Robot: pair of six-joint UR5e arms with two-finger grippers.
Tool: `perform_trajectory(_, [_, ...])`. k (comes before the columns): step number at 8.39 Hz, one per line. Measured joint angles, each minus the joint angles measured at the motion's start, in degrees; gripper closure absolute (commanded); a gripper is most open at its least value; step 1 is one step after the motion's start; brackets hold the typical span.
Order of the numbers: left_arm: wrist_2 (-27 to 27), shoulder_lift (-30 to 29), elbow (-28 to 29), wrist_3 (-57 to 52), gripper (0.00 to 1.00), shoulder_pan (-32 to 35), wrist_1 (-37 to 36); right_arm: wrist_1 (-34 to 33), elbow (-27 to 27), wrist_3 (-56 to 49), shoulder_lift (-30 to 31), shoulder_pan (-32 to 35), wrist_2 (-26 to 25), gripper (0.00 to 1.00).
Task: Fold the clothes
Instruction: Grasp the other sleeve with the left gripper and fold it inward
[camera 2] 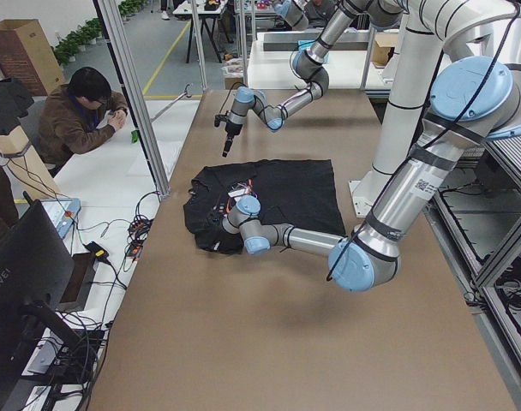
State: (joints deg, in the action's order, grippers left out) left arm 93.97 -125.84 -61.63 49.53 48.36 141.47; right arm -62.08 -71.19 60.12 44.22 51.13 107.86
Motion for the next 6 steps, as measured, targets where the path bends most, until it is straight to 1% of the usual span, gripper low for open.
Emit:
perform_trajectory(1, [0.16, -1.05, -0.77, 0.04, 1.00, 0.17, -2.04, 0.02, 0.00, 0.00, 0.03, 0.01, -0.05, 0.06])
perform_trajectory(4, [0.31, -5.39, -6.19, 1.59, 1.00, 0.39, -14.50, -0.04, 0.06, -0.04, 0.12, 0.02, -0.14, 0.06])
perform_trajectory(6, [-1.09, -8.35, -7.23, 8.07, 1.00, -0.68, -19.02, -0.05, 0.14, -0.12, 0.12, 0.02, -0.18, 0.06])
